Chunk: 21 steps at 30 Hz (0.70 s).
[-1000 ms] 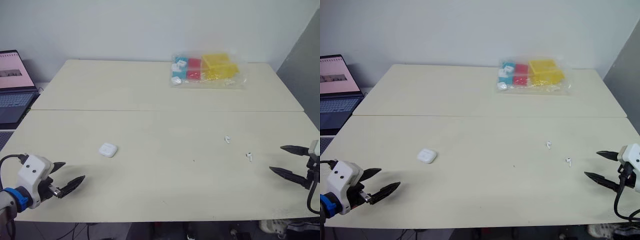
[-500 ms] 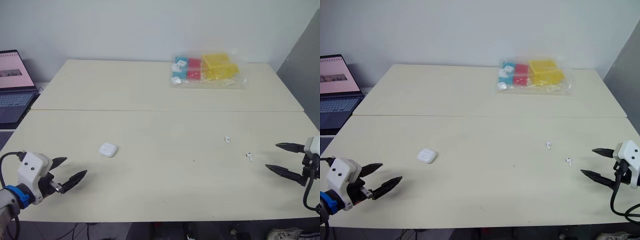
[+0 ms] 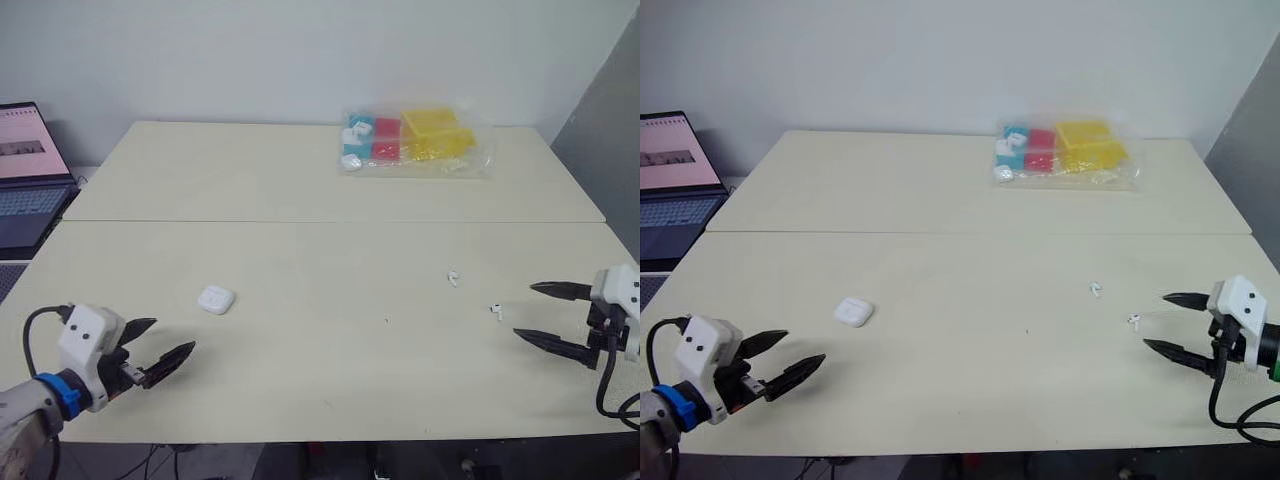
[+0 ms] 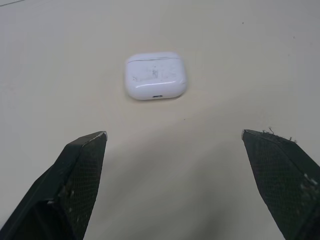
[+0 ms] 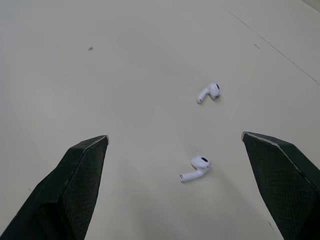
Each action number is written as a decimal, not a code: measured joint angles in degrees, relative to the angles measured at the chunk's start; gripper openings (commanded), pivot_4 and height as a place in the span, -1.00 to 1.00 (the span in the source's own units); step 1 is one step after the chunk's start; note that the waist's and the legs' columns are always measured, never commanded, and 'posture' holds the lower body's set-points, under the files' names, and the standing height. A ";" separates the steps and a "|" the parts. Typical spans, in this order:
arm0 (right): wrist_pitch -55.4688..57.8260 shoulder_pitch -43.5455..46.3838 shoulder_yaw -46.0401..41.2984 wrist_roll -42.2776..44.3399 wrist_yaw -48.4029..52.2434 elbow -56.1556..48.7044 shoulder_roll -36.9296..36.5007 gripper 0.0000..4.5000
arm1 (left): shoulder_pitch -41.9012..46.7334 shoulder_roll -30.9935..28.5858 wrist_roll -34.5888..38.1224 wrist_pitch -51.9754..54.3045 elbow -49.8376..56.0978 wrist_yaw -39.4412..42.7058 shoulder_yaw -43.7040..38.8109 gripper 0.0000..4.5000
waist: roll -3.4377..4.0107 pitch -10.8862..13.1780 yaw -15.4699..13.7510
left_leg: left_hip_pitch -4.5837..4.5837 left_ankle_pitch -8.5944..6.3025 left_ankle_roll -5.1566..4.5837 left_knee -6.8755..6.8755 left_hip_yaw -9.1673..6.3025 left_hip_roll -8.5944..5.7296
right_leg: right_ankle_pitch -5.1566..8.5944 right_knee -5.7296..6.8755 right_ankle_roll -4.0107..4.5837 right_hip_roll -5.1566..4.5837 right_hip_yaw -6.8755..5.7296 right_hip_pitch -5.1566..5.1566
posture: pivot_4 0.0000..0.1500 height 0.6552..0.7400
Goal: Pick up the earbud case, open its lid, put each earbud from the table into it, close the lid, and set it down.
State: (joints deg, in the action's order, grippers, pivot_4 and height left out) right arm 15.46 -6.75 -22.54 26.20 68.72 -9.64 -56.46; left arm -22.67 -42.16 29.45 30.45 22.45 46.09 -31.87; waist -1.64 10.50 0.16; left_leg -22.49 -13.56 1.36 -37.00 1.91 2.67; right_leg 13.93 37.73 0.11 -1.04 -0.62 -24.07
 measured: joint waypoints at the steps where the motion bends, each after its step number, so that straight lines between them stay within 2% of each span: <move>1: 1.71 1.30 1.20 0.78 -0.14 -1.79 -0.01 0.99 | 0.70 0.25 -0.04 0.62 -0.07 -0.68 0.55 1.00 | 0.00 0.00 0.03 | 0.04 0.00 0.00 0.00 -0.02 0.00 | 0.00 0.04 0.00 0.01 0.01 0.00 | 1.00 0.97; 5: 9.69 10.25 7.10 6.88 -1.92 -11.33 0.15 0.99 | 6.03 0.32 -0.45 2.19 -2.61 -2.53 2.98 1.00 | 0.00 0.00 0.09 | 0.15 0.01 0.01 -0.04 -0.07 -0.02 | 0.00 0.23 0.00 0.12 0.00 0.01 | 1.00 0.97; 8: 14.53 15.71 10.40 9.92 -4.17 -14.56 0.87 0.99 | 8.93 -0.16 -1.53 2.90 -5.58 -3.00 5.40 1.00 | -0.13 -0.08 0.00 | 0.14 0.01 0.01 -0.03 -0.06 -0.02 | 0.02 0.21 0.04 0.17 -0.02 0.02 | 1.00 0.97; 13: 16.43 17.54 14.50 10.41 -4.99 -14.84 1.47 0.99 | 12.05 -0.22 -2.71 3.38 -8.30 -3.64 8.33 1.00 | -0.20 -0.12 -0.21 | -0.16 0.00 0.00 0.00 -0.05 0.00 | -0.01 0.17 -0.18 0.17 -0.06 -0.11 | 1.00 0.97; 21: 17.39 22.78 18.84 10.30 -5.22 -16.49 1.59 0.99 | 18.06 -0.80 -6.66 1.43 -15.06 -3.03 14.16 1.00 | -0.22 -0.13 -0.13 | -0.10 0.00 0.00 0.00 -0.06 0.05 | 0.00 0.21 -0.16 0.03 -0.08 -0.10 | 1.00 0.97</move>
State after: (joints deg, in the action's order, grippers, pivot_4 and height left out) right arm 32.86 16.02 -3.70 36.50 63.50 -26.13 -54.87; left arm -4.61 -42.96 22.78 31.88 7.39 43.06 -17.71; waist -1.86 10.37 0.03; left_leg -22.59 -13.56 1.36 -37.01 1.85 2.72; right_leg 13.93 37.94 -0.06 -1.01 -0.71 -24.17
